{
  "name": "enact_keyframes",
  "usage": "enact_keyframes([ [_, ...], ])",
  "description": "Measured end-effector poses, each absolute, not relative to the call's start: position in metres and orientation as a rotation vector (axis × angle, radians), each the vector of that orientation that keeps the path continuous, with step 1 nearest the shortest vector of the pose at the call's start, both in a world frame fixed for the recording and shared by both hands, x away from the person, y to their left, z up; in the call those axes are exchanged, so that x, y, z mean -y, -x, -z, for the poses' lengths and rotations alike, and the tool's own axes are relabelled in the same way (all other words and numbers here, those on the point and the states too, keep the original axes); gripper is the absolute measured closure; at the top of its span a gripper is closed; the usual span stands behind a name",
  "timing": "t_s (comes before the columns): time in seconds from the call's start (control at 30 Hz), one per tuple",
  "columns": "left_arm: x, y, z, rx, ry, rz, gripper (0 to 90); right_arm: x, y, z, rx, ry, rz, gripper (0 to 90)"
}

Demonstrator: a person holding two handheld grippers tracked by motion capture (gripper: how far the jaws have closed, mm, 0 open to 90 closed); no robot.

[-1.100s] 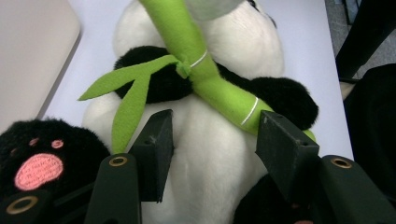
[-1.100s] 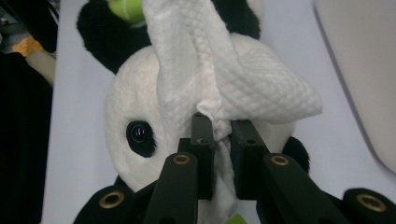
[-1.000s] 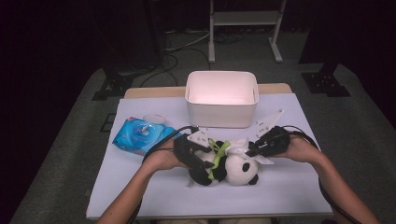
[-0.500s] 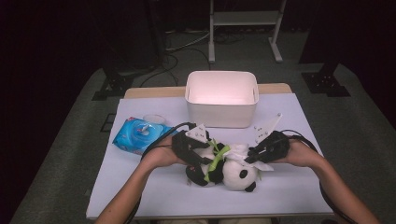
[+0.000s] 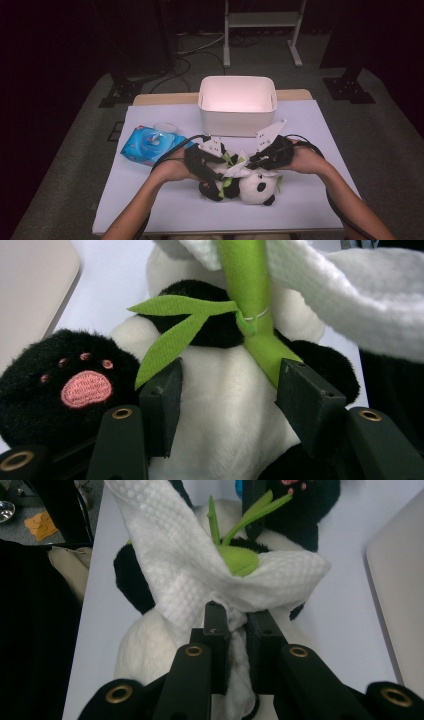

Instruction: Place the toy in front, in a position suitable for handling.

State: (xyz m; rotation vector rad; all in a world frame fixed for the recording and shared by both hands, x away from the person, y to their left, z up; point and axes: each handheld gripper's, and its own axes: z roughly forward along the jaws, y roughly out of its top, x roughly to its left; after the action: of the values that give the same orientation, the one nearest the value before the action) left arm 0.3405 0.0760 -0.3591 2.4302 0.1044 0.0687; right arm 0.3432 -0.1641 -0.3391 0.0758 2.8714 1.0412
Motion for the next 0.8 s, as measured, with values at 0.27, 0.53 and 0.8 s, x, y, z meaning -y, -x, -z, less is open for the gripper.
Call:
enact_keyframes([
  [0.27, -0.077, -0.34, 0.36, -0.111, -2.426, -0.073, 44.2, 0.184, -0.34, 0.338, -2.851, -0.142, -1.067, 80.8],
  [0.53, -0.076, -0.34, 0.358, -0.113, -2.437, -0.078, 44.1, 0.221, -0.335, 0.349, -2.862, -0.252, -1.011, 80.7],
  [0.8, -0.075, -0.341, 0.358, -0.12, -2.439, -0.075, 43.8, 0.246, -0.334, 0.357, -2.862, -0.347, -0.968, 80.7],
])
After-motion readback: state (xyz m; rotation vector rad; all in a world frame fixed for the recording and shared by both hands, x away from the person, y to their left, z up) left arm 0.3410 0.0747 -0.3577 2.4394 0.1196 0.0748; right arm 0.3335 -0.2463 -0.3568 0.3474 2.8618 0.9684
